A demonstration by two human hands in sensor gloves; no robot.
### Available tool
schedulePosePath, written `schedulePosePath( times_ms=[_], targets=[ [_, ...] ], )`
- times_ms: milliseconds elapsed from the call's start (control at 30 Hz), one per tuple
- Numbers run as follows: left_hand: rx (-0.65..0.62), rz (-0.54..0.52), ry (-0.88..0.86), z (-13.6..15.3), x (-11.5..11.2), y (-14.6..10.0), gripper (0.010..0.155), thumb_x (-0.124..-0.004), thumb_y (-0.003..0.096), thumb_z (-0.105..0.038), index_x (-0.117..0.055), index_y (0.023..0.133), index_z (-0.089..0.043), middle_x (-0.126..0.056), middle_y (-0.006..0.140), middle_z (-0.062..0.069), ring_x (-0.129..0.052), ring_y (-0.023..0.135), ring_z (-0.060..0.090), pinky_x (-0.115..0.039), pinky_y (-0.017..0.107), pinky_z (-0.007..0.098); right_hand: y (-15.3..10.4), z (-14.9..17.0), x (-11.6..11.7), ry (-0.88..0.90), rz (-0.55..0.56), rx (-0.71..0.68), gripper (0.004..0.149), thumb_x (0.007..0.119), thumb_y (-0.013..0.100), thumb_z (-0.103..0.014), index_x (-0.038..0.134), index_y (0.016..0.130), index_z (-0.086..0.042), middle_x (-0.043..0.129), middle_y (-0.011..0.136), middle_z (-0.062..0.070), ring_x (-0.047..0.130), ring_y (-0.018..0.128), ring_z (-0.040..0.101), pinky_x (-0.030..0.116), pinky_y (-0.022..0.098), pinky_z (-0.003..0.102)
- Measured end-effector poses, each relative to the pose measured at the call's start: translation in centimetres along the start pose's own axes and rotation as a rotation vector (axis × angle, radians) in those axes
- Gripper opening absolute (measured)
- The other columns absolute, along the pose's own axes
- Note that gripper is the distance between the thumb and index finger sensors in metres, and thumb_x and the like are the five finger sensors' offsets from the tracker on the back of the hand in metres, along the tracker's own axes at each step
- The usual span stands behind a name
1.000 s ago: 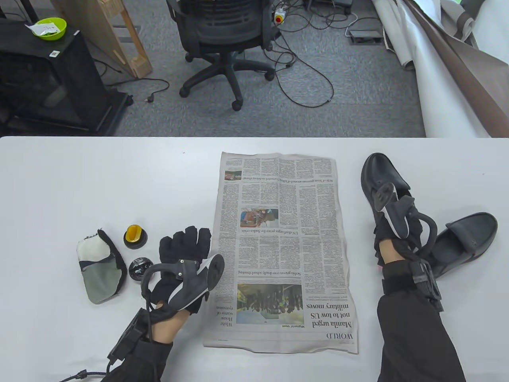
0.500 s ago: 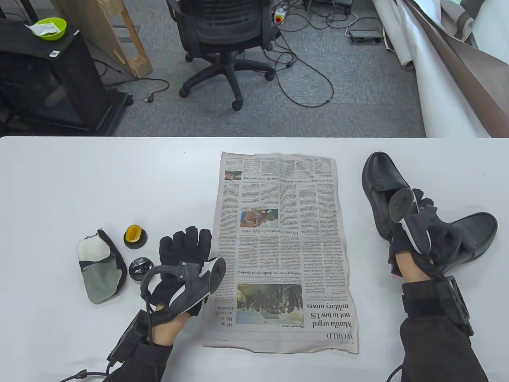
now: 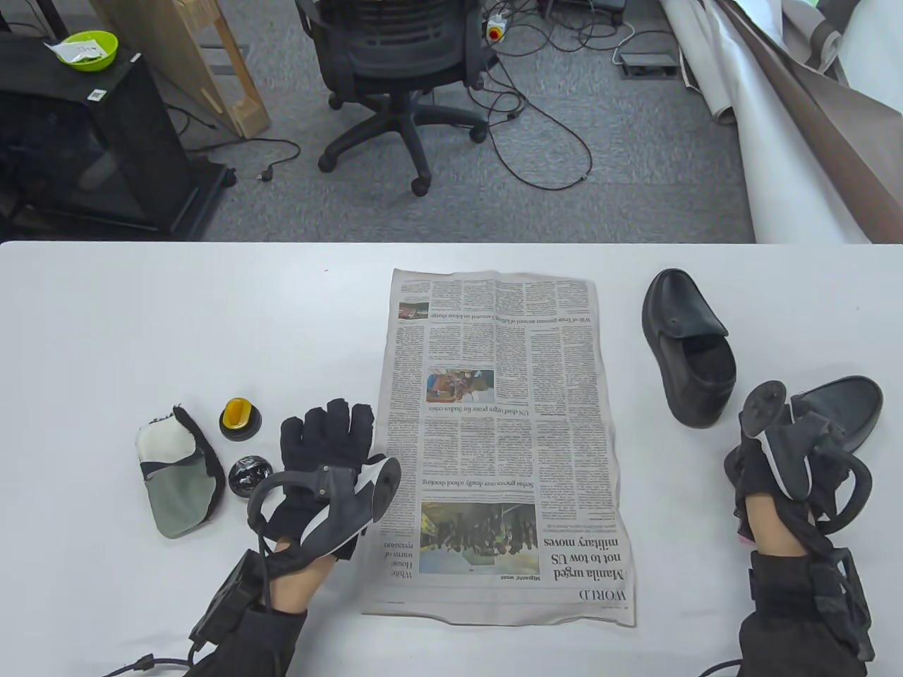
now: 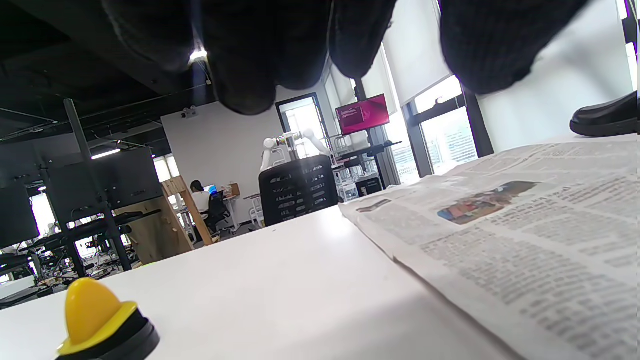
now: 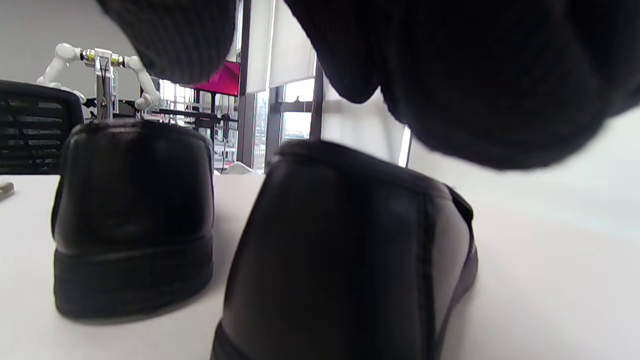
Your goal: Dip and apply built-in sponge shoe polish on shoes
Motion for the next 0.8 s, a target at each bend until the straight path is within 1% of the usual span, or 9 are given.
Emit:
schedulePosePath(
  times_ms=[233, 333, 433, 467, 533, 567, 667, 733, 800],
  targets=[
    [0.001, 0.014, 0.007, 0.2, -0.1, 0.1, 0.074, -0.079, 0.0437, -0.060, -0.056, 0.106, -0.029, -0.060, 0.114, 0.009, -0.073, 0.103, 0.036, -0.056, 0.079, 0.062, 0.9, -0.9, 3.1, -0.028, -0.108, 0.001, 0.076, 0.070, 0.037, -0.062, 0.081, 0.089, -0.008, 0.091, 0.078, 0.017, 0.103, 0.011, 0.017, 0.092, 0.030, 0.042],
    [0.002, 0.015, 0.005, 0.3, -0.1, 0.1, 0.074, -0.079, 0.0437, -0.060, -0.056, 0.106, -0.028, -0.060, 0.114, 0.009, -0.074, 0.103, 0.036, -0.056, 0.079, 0.062, 1.2, -0.8, 3.7, -0.059, -0.091, 0.024, 0.074, 0.069, 0.036, -0.063, 0.084, 0.086, -0.010, 0.095, 0.073, 0.014, 0.103, 0.009, 0.013, 0.094, 0.028, 0.039],
    [-0.005, 0.031, 0.018, 0.1, -0.2, 0.0, 0.073, -0.079, 0.0438, -0.060, -0.057, 0.106, -0.029, -0.060, 0.114, 0.009, -0.073, 0.103, 0.036, -0.056, 0.079, 0.063, 1.7, -0.2, 4.9, -0.018, -0.149, 0.050, 0.074, 0.066, 0.035, -0.066, 0.088, 0.081, -0.012, 0.100, 0.064, 0.010, 0.103, 0.003, 0.010, 0.096, 0.023, 0.036],
    [-0.008, 0.032, 0.023, 0.0, -0.2, 0.0, 0.073, -0.079, 0.0438, -0.060, -0.057, 0.106, -0.029, -0.061, 0.114, 0.009, -0.073, 0.103, 0.036, -0.056, 0.079, 0.063, 1.9, 0.1, 5.1, 0.016, -0.135, 0.062, 0.074, 0.066, 0.034, -0.067, 0.089, 0.079, -0.013, 0.101, 0.061, 0.009, 0.102, 0.001, 0.009, 0.097, 0.021, 0.035],
    [-0.010, 0.034, 0.027, -0.1, -0.3, 0.0, 0.073, -0.079, 0.0437, -0.060, -0.058, 0.106, -0.029, -0.061, 0.114, 0.009, -0.073, 0.103, 0.036, -0.056, 0.079, 0.063, 2.2, 0.4, 5.3, 0.079, -0.172, 0.066, 0.071, 0.067, 0.034, -0.067, 0.091, 0.075, -0.014, 0.103, 0.055, 0.007, 0.101, -0.001, 0.006, 0.097, 0.019, 0.033],
    [-0.011, 0.037, 0.028, -0.1, -0.3, 0.0, 0.073, -0.079, 0.0438, -0.060, -0.058, 0.106, -0.029, -0.061, 0.114, 0.009, -0.073, 0.103, 0.036, -0.056, 0.079, 0.063, 2.3, 0.6, 5.5, 0.125, -0.176, 0.067, 0.066, 0.071, 0.035, -0.064, 0.093, 0.072, -0.015, 0.103, 0.050, 0.005, 0.100, -0.002, 0.006, 0.097, 0.019, 0.032],
    [-0.012, 0.046, 0.031, -0.1, -0.2, 0.0, 0.072, -0.079, 0.0439, -0.060, -0.058, 0.106, -0.029, -0.061, 0.114, 0.009, -0.073, 0.103, 0.036, -0.055, 0.079, 0.063, 2.3, 0.9, 5.5, 0.187, -0.140, 0.063, 0.051, 0.078, 0.039, -0.053, 0.098, 0.065, -0.015, 0.104, 0.038, -0.001, 0.100, -0.004, 0.009, 0.096, 0.020, 0.034],
    [-0.012, 0.049, 0.032, -0.1, -0.1, -0.1, 0.072, -0.079, 0.0438, -0.060, -0.058, 0.106, -0.029, -0.061, 0.114, 0.009, -0.073, 0.103, 0.036, -0.055, 0.079, 0.063, 2.2, 0.9, 4.7, 0.132, -0.070, 0.052, 0.048, 0.080, 0.039, -0.050, 0.100, 0.061, -0.013, 0.104, 0.034, -0.002, 0.099, -0.006, 0.010, 0.096, 0.020, 0.034],
    [-0.013, 0.051, 0.031, 0.0, -0.1, 0.0, 0.072, -0.079, 0.0438, -0.060, -0.059, 0.105, -0.029, -0.061, 0.114, 0.009, -0.073, 0.103, 0.036, -0.055, 0.079, 0.063, 2.0, 1.1, 3.3, 0.148, -0.012, 0.055, 0.046, 0.081, 0.039, -0.049, 0.101, 0.060, -0.013, 0.104, 0.032, -0.002, 0.098, -0.007, 0.011, 0.096, 0.021, 0.035]
  ],
)
Point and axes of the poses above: the tracker on the back of each hand, its own z axis roughly to the little-finger side, its own y axis roughly from the wrist to the fingertips, x = y × z, the point moved 1 cm from there along y, roughly from the wrist to the fingertips
